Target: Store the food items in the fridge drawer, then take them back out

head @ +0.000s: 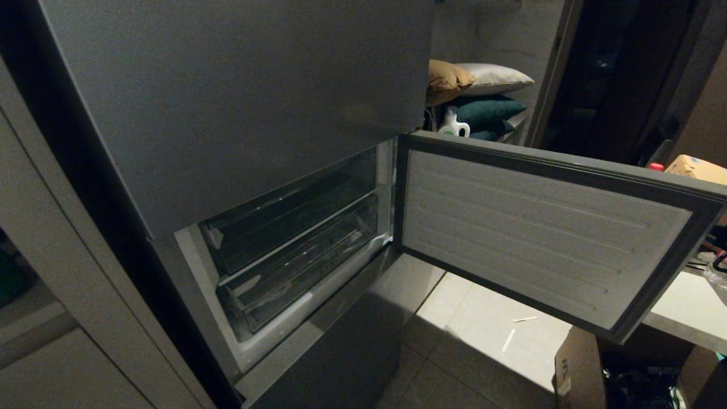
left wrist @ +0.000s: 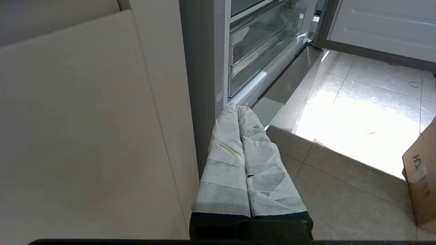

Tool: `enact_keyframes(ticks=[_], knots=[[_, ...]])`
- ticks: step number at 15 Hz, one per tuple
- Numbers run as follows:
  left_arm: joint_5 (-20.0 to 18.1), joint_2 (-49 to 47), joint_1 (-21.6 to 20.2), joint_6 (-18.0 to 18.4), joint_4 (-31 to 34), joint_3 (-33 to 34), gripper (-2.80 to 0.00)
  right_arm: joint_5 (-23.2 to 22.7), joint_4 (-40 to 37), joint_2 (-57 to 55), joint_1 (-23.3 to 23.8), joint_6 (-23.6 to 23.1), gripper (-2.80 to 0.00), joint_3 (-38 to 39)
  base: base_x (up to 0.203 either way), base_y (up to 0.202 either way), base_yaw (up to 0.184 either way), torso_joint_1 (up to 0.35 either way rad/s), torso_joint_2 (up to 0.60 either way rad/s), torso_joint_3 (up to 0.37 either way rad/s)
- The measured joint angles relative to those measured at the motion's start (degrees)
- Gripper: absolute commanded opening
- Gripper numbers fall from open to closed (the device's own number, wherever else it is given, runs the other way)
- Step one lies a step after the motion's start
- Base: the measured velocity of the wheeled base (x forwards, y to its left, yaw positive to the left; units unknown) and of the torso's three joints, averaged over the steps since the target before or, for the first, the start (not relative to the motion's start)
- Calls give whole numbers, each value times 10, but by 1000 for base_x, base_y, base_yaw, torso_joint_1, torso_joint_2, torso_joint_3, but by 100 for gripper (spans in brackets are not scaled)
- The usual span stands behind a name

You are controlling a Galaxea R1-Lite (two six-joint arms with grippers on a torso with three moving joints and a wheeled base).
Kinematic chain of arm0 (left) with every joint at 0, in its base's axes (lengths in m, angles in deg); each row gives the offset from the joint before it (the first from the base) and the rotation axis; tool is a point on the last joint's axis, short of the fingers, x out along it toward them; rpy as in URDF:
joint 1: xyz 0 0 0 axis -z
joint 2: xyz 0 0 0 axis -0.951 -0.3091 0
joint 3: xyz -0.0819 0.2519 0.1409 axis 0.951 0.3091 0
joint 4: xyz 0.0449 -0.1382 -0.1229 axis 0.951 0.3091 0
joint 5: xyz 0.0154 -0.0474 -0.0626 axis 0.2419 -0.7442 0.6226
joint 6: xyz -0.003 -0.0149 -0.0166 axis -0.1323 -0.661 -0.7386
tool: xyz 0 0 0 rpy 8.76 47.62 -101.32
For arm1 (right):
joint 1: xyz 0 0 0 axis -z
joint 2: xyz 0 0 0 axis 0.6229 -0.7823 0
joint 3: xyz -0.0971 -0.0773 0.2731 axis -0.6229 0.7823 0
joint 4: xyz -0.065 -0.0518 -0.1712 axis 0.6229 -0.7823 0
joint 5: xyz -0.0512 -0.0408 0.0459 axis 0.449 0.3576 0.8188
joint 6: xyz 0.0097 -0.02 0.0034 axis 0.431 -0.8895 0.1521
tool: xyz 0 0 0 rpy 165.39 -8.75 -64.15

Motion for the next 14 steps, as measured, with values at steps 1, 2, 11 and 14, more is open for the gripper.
enact_keyframes(ticks=[1, 2, 11, 14], knots=[[0, 0, 0, 0, 0, 0, -280, -2, 1, 3, -3, 0, -280, 5, 0, 0, 0, 0, 0, 0], [0, 0, 0, 0, 0, 0, -280, -3, 1, 5, -7, 0, -280, 9, 0, 0, 0, 0, 0, 0], [0, 0, 0, 0, 0, 0, -280, -23, 2, 88, -10, -1, -280, 135, 0, 0, 0, 0, 0, 0], [0, 0, 0, 0, 0, 0, -280, -45, 0, 187, -11, -1, -280, 226, 0, 0, 0, 0, 0, 0]])
